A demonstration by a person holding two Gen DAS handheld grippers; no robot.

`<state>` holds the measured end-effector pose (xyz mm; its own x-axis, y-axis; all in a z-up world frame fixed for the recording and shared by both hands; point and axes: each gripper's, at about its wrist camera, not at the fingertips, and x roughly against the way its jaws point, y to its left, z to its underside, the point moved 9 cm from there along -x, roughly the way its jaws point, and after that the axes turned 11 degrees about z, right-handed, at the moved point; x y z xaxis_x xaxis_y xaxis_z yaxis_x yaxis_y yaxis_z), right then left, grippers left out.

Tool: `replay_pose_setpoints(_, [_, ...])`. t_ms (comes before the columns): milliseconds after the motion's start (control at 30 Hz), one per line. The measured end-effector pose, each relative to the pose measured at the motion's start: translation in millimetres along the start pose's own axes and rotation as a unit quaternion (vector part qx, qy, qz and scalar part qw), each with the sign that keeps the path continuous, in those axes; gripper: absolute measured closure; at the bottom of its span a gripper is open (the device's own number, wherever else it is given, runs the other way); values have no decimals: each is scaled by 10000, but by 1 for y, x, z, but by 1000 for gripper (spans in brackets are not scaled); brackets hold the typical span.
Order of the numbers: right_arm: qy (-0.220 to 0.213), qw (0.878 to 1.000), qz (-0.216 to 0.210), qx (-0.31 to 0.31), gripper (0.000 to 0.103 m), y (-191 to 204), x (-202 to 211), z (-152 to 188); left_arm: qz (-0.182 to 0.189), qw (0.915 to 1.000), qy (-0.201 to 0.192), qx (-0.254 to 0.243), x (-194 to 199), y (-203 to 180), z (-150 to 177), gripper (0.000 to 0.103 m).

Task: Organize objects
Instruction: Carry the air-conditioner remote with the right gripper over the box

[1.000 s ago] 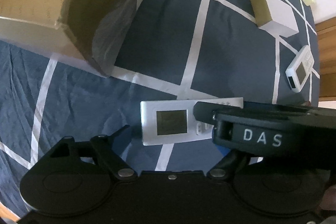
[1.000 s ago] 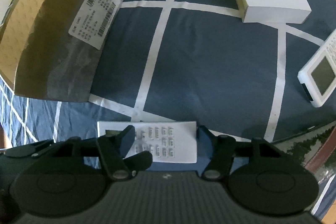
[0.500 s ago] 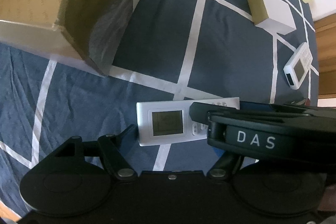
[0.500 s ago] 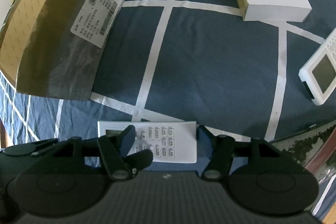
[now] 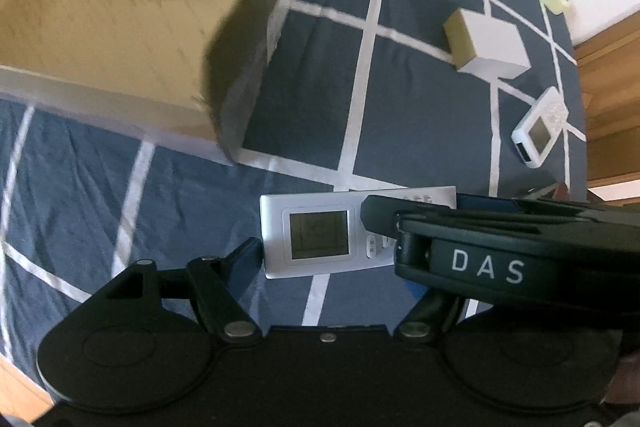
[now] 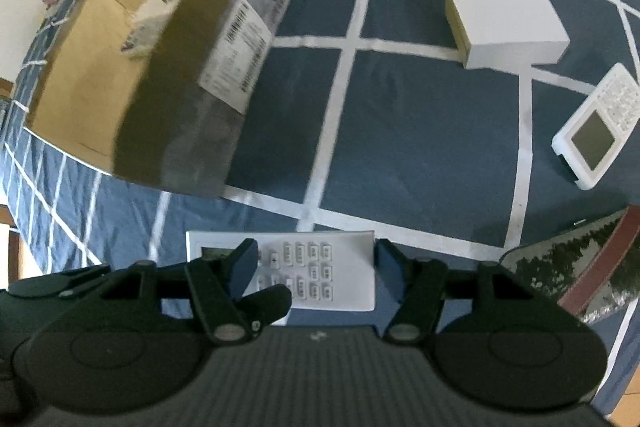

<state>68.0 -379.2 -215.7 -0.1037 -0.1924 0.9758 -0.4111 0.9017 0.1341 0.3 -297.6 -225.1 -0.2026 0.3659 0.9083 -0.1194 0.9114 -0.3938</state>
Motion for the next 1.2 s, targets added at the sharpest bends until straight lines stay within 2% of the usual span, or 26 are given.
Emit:
replay_pose_setpoints(567, [-551, 9972, -27, -508, 39, 61, 57, -23, -23, 9973, -212, -704, 78, 19, -34, 32])
replay_pose_setpoints(1200, [-988, 9879, 94, -1188, 39, 142, 71, -48, 93, 9879, -228, -1531, 127, 77, -74, 32])
